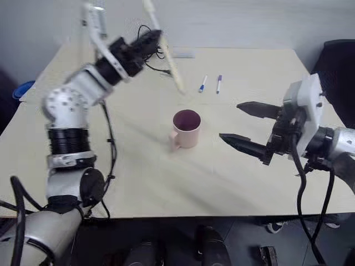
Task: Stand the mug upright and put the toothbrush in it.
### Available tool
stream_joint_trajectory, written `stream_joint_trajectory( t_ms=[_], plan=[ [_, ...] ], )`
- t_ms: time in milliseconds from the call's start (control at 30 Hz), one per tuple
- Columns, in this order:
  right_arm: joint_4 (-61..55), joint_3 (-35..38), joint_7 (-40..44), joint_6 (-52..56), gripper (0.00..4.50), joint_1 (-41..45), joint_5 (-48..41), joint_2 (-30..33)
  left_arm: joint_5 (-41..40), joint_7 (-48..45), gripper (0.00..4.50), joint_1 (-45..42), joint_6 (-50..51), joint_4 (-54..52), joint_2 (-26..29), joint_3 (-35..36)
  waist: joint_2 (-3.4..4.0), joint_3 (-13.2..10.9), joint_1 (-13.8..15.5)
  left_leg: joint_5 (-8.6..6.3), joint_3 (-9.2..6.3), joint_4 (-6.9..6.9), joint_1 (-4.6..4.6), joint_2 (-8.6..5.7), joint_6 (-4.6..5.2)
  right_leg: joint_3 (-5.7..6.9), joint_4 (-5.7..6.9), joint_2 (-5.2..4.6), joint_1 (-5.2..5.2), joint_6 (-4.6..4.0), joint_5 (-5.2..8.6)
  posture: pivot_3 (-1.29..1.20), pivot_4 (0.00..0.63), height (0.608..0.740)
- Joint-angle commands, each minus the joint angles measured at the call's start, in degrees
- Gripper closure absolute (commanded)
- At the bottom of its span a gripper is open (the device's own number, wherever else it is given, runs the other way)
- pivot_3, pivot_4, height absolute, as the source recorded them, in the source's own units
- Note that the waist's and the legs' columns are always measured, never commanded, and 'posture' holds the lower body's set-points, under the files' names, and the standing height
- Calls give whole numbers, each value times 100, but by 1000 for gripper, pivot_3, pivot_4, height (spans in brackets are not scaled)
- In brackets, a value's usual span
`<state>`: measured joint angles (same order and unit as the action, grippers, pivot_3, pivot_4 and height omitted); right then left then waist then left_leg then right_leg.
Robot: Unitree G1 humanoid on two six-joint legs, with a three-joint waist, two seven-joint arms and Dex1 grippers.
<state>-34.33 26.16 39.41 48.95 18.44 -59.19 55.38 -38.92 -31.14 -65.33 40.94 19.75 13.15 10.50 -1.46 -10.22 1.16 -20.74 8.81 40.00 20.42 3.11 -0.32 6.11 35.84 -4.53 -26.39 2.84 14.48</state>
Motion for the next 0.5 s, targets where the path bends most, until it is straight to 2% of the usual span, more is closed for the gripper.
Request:
stream_joint_trajectory(
  t_ms=[33,133,233,400,500],
  plan=[
    [-355,367,-316,-13,0,-142,-199,-24,655,-808,4377,-197,-828,355,-32,-664,0,-1,-3,3,-1,0,-2,-1,-1,-4,2,1,0,-1,0,0,150,740],
    [-506,641,-581,23,0,-369,-395,-14,1210,-1268,4377,-227,-1567,757,25,-1079,0,-1,-8,5,-4,-4,-7,1,-4,-15,5,6,0,-3,-1,0,150,740],
    [-578,812,-797,22,0,-560,-548,-5,1495,-1547,4377,-288,-2050,1036,92,-1147,1,-1,0,5,-18,-5,-2,2,-1,-14,2,6,-4,-3,-1,0,150,740],
    [-711,877,-999,-100,0,-862,-626,-66,1569,-1793,4377,-402,-2239,1381,343,-922,-1,-2,22,2,-33,-4,3,3,9,-10,-2,3,-4,-3,-2,0,150,740],
    [-665,838,-1032,-176,0,-909,-598,-66,1713,-2012,4377,-303,-2321,1387,452,-1043,-1,-2,22,1,-39,-4,2,2,11,-11,-2,2,-3,-2,-2,0,150,740]
  ],
)
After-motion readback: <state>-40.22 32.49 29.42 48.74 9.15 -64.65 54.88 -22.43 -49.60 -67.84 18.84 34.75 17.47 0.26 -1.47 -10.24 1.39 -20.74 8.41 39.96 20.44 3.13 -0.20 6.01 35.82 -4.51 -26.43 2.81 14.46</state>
